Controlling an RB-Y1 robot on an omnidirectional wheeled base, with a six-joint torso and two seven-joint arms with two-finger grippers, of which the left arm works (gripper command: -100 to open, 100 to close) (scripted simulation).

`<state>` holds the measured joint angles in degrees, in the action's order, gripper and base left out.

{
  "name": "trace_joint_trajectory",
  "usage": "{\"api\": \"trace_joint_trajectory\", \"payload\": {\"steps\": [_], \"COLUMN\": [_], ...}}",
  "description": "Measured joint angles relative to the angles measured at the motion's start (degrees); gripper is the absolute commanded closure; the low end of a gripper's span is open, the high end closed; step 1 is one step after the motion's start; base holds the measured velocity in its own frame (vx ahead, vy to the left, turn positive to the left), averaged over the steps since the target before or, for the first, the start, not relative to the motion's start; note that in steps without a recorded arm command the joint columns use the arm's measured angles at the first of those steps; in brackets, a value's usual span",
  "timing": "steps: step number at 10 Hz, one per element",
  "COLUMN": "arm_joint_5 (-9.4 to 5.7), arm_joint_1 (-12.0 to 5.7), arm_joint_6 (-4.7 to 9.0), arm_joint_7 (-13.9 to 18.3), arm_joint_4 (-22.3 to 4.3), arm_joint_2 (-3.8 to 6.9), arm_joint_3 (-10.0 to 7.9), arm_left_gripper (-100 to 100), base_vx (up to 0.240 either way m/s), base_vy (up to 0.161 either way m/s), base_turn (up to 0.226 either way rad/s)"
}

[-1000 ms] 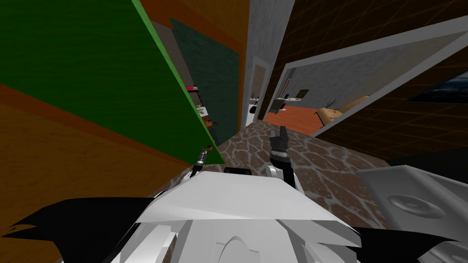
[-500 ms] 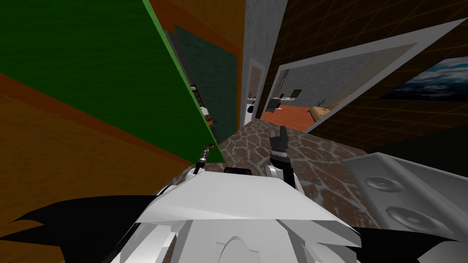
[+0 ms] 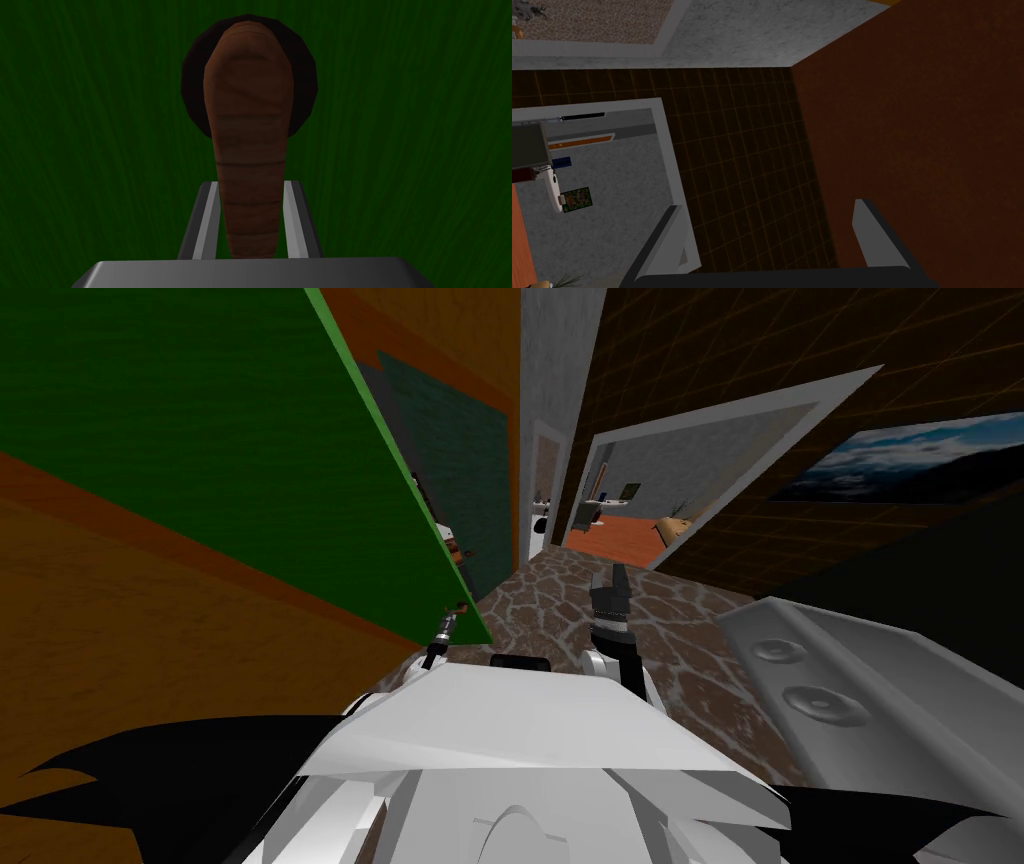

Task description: Pull the door open

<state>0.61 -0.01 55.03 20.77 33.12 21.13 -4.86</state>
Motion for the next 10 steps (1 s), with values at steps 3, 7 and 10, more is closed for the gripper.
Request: {"api": "trace_joint_trajectory", "payload": {"steps": [3,7,10], "arm_joint_5": [1.34,2.87,3.38], "arm_joint_1": [-0.31,-1.83,-0.37], "arm_joint_6": [0.58,2.28,3.61], "arm_joint_7": [0.7,1.5,2.6], "arm_joint_4": [-0.9,-3.5,-3.2], "arm_joint_2": [-0.05,-0.27,0.72], "arm_joint_3": [-0.83,-1.46,-1.08], "arm_left_gripper": [100,100,100], "base_vx": [-0.207,-0.176,-0.176], "base_vy": [0.081,0.067,0.028], "base_turn": [-0.199,-0.111,-0.143]}}
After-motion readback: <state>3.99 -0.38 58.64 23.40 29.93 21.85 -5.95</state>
